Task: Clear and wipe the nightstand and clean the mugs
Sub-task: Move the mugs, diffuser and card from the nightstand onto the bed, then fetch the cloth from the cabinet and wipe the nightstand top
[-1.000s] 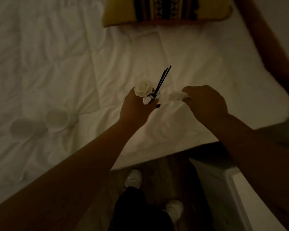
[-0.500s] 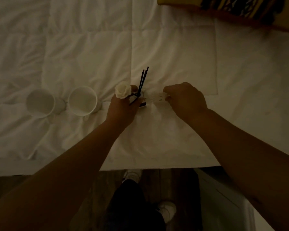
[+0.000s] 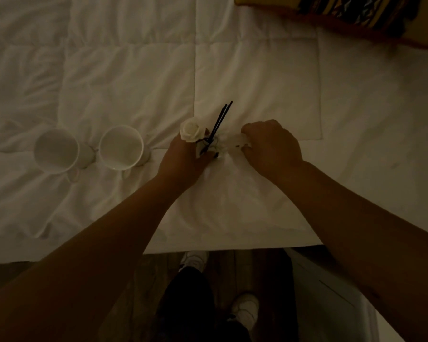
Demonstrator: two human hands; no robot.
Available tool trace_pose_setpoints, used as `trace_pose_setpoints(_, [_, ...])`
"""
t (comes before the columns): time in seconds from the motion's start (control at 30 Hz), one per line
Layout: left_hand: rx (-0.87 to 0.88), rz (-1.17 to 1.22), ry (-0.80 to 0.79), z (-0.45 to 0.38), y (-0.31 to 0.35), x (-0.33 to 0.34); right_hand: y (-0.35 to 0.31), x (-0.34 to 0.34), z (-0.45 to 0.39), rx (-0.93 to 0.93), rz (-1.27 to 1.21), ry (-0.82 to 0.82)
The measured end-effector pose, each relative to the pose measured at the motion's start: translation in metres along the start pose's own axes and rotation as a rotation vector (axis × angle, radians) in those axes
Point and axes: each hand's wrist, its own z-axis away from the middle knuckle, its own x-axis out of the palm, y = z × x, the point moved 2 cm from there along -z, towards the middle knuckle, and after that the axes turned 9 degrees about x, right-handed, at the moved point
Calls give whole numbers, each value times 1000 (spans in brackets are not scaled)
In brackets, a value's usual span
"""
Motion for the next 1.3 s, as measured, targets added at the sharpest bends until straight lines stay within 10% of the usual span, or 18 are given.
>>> trace_pose_setpoints(0.7, [-48,-402,186,162,131,-145,-61,-142,132,-159,81,110])
trace_pose_setpoints(1.3, [-498,-887,442,499,245,-414,-415,-280,368,-979,108,149])
